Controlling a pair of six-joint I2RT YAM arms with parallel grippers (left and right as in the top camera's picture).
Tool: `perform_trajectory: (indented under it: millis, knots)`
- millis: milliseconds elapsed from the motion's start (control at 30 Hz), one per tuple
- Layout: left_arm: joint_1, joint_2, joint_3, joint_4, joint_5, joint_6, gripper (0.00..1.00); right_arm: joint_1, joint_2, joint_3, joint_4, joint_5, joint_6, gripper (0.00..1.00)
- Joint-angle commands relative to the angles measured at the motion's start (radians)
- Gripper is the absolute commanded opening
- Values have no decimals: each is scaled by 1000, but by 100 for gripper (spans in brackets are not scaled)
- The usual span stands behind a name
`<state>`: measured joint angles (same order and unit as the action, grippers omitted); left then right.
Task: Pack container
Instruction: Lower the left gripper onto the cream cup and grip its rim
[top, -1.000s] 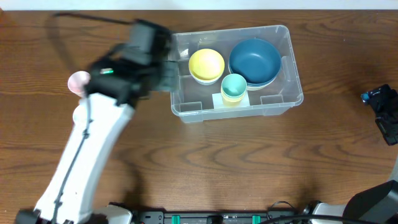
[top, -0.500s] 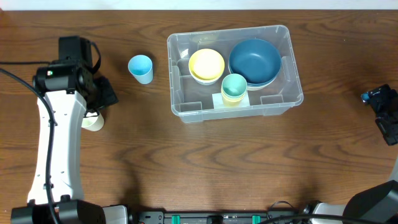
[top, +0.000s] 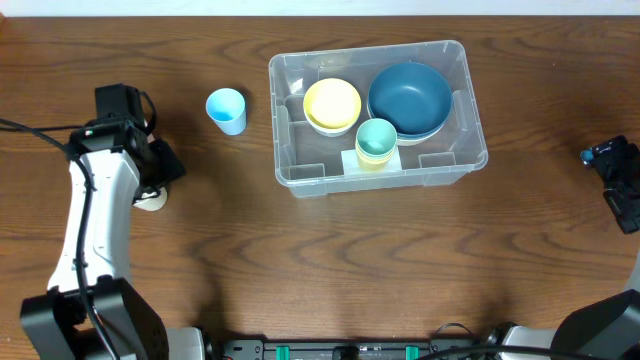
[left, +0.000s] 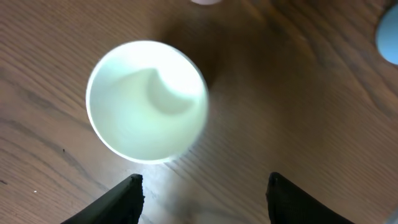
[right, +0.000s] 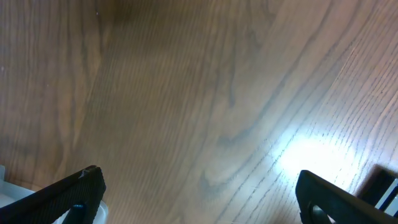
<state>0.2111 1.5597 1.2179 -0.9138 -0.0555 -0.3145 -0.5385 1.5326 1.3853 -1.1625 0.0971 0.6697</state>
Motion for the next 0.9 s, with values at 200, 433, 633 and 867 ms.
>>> perform_trajectory:
  millis: [200, 433, 633, 867]
  knots:
    - [24, 63, -3, 5, -2, -4, 64, -5, -3, 0, -1, 3, 10, 99]
    - [24, 84, -3, 18, -10, 52, 64, -5, -3, 0, -1, 3, 10, 99]
    - [24, 87, -3, 38, -16, 55, 63, -5, -3, 0, 0, 3, 10, 99]
    - [24, 87, -26, 53, -16, 56, 58, -5, -3, 0, -1, 3, 10, 99]
